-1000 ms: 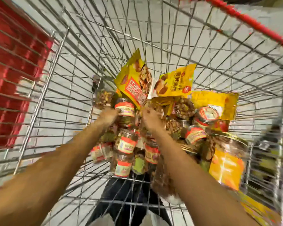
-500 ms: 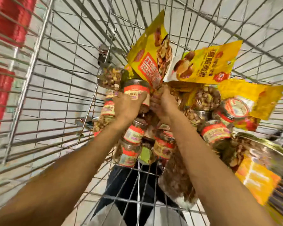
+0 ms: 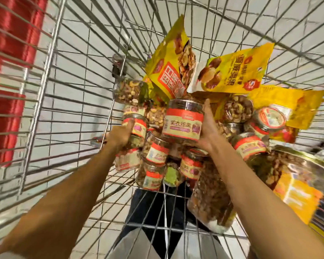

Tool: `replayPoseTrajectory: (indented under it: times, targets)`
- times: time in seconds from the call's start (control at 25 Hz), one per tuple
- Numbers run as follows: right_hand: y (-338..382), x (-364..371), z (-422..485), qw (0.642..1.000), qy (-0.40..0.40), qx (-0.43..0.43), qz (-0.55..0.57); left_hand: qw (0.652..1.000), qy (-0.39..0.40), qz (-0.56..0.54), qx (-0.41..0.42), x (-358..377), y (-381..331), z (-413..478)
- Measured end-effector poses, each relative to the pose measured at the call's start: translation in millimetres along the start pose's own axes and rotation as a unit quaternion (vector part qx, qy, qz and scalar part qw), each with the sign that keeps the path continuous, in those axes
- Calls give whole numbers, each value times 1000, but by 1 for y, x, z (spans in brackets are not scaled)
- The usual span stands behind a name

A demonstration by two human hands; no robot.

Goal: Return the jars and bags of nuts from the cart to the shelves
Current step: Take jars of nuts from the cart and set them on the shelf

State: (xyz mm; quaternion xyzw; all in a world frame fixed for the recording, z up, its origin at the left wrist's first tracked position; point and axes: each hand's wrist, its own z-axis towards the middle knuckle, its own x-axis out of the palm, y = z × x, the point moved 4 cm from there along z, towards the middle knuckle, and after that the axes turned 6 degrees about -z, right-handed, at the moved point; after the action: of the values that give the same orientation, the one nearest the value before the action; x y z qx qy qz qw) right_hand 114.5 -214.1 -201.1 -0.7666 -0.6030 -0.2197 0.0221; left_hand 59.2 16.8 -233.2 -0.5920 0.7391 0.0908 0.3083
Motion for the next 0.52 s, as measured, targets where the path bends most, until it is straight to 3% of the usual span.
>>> replayPoseTrajectory:
  times: [0.08, 0.28, 0.36, 0.44, 0.52]
  targets:
    - [-4, 4, 0, 1000, 7, 4, -3, 997, 54, -44, -19, 15, 5, 4]
    - [-6, 13, -23, 1000, 3, 0, -6, 990, 65, 39, 116, 4, -5, -12]
    - [1, 12, -50, 1000, -9, -26, -4, 982, 150, -67, 93, -11, -20, -33]
    - [12, 11, -91, 997, -7, -78, 8, 950, 257, -161, 75, -35, -52, -73]
    - [21, 8, -143, 989, 13, -145, 32, 909, 330, -217, 134, -51, -90, -124]
